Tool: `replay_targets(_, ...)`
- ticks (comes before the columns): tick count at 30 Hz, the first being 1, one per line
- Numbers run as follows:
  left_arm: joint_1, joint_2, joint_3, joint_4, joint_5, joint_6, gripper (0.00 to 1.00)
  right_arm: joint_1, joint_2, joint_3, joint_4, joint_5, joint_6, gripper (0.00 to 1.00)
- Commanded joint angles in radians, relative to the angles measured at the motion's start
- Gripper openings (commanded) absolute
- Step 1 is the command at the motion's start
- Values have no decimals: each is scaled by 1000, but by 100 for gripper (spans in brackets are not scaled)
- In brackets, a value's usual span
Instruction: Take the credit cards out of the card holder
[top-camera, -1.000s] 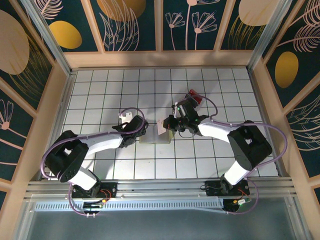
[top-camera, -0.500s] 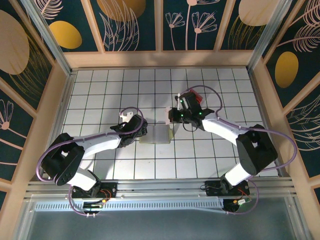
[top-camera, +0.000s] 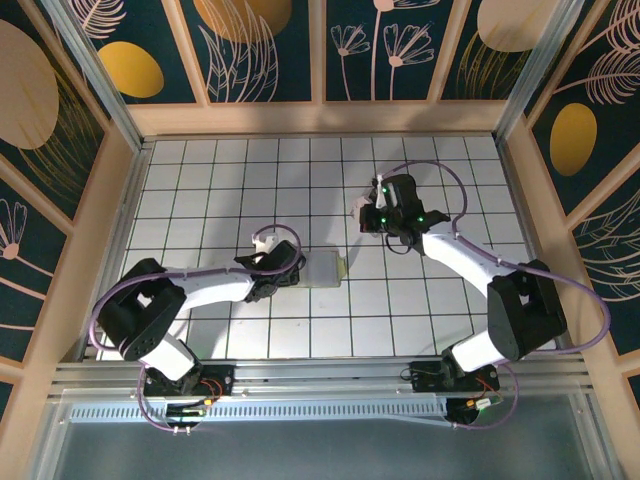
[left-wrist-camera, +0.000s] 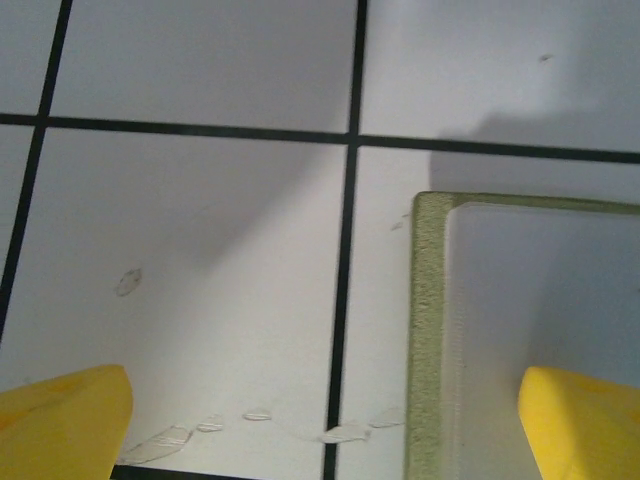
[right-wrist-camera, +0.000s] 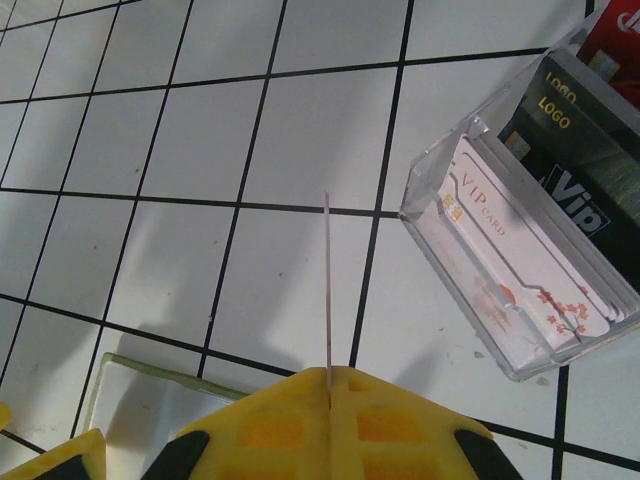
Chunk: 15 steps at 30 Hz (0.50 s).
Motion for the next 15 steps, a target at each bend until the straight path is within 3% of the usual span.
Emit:
replay_targets(1,-1,37,7,-69,-55,-20,99,-12,-27,24,-35,24,-53,0)
replay_targets(15,1,7,27,-81,-95,-60,99,-35,55,104,-53,132,-414,0)
